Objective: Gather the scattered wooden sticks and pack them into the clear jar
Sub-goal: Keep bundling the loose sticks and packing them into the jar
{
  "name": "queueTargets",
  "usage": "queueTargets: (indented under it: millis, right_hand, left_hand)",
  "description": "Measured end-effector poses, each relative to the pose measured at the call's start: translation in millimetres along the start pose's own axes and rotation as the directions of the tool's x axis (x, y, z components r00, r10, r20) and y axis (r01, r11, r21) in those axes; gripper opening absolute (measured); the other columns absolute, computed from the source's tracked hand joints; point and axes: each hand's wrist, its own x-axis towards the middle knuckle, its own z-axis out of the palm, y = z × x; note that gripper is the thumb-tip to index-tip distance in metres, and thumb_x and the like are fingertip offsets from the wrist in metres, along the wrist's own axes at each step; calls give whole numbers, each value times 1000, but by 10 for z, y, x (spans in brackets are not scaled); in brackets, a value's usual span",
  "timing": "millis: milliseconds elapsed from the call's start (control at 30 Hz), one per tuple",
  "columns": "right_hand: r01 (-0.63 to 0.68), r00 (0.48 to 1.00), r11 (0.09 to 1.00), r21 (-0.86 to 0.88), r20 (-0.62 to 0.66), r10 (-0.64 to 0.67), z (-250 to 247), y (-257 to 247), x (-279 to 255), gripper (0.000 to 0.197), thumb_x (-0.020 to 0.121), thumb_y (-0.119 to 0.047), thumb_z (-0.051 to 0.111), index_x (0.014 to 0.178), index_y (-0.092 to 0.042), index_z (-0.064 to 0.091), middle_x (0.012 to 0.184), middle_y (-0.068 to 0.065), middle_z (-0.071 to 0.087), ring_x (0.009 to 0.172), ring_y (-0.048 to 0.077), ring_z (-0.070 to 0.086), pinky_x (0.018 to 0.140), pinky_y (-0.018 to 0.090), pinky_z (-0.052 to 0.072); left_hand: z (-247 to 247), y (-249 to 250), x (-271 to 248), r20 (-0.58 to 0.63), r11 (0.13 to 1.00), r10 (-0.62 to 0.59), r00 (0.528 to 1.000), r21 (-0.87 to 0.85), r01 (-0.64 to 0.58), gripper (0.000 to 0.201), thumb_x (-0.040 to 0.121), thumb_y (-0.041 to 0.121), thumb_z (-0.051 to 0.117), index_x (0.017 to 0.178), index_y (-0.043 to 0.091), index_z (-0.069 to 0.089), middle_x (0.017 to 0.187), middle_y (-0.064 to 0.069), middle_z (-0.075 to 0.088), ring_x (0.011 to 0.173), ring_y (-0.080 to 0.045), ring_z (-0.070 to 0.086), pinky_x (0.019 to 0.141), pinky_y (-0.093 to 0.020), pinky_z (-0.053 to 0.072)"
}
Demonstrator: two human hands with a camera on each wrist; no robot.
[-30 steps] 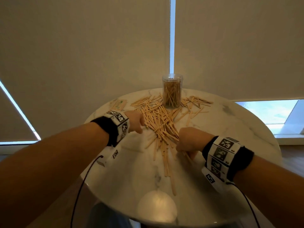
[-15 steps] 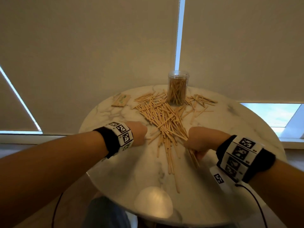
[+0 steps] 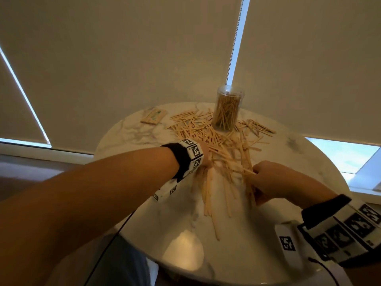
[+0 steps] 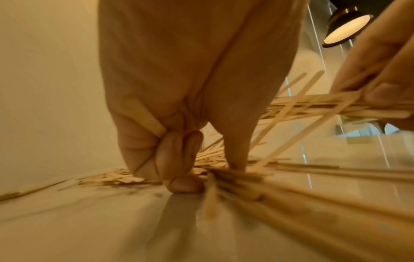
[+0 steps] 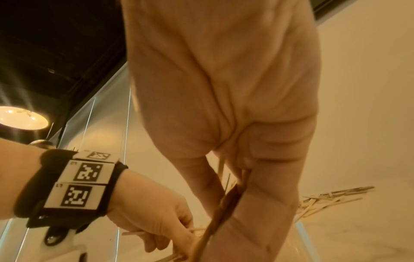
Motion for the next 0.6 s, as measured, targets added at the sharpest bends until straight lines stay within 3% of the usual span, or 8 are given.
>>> queueTargets:
  millis: [67, 100, 267, 300, 400, 467, 533, 600]
  right_hand:
    - [6, 999, 1000, 10, -32, -6, -40, 13, -38, 26, 98, -19, 53, 99, 2, 69, 82, 10, 77, 77, 21, 76, 87, 40, 59]
    - [12, 999, 1000, 9, -51, -11, -62, 21, -45, 24, 97, -19, 55, 100, 1, 68, 82, 10, 77, 78, 21, 76, 87, 41, 59]
    - [-4, 994, 988, 154, -108, 21, -146, 89, -92, 22, 101, -21, 52, 101, -2, 62, 84, 13, 76, 73, 24, 76, 79, 42, 62]
    - [-5, 993, 984, 178, -114, 26, -155, 92, -107, 21, 102, -20, 51, 102, -1, 61, 86, 14, 76, 74, 25, 76, 78, 42, 62]
    - [8, 994, 980, 201, -108, 14, -156, 110, -156, 26, 103, -16, 45, 103, 4, 62, 93, 19, 74, 82, 31, 74, 80, 46, 61]
    - [38, 994, 976, 213, -111, -15, -154, 116, -173, 31, 103, -15, 42, 106, 9, 61, 98, 25, 71, 85, 37, 73, 79, 49, 61]
    - [44, 991, 967, 249, -134, -11, -167, 108, -185, 28, 103, -12, 42, 107, 9, 60, 100, 26, 70, 78, 34, 71, 69, 44, 62]
    - [28, 986, 962, 273, -163, 18, -192, 70, -204, 21, 104, -10, 41, 106, 4, 57, 95, 21, 69, 71, 26, 68, 55, 33, 59]
  left_hand:
    - [-38, -66, 47, 3, 998, 32, 999, 63, -32, 39, 99, 40, 56, 113, 5, 65, 105, -6, 62, 101, -26, 62, 79, -31, 45]
    - [-66, -99, 16, 1, 997, 43, 999, 70, -43, 37, 98, 35, 58, 119, 5, 64, 110, -6, 62, 102, -25, 60, 78, -30, 44]
    - [-92, -228, -18, 39, 997, -60, 997, 59, 58, 30, 94, 34, 63, 108, 8, 64, 85, -5, 55, 80, -18, 51, 60, -27, 42]
    - [-79, -254, -50, 27, 998, -48, 998, 41, 46, 32, 96, 34, 61, 114, 7, 64, 88, -6, 57, 80, -18, 52, 62, -27, 43]
    - [-53, -358, -48, -3, 997, -54, 999, -56, 54, 41, 101, 33, 50, 131, 7, 58, 127, -12, 61, 107, -27, 57, 91, -33, 45]
    - [-96, -407, -85, -6, 993, -64, 998, -104, 63, 39, 105, 30, 40, 132, 8, 57, 133, -14, 59, 106, -27, 56, 94, -35, 45]
    - [-144, -479, -66, -19, 985, -54, 998, -162, 50, 36, 107, 21, 34, 132, 7, 56, 124, -15, 62, 96, -26, 57, 82, -35, 48]
    - [-187, -550, -90, -28, 911, -84, 996, -406, 66, 29, 108, 21, 32, 105, 11, 59, 92, -11, 62, 76, -23, 58, 62, -31, 47]
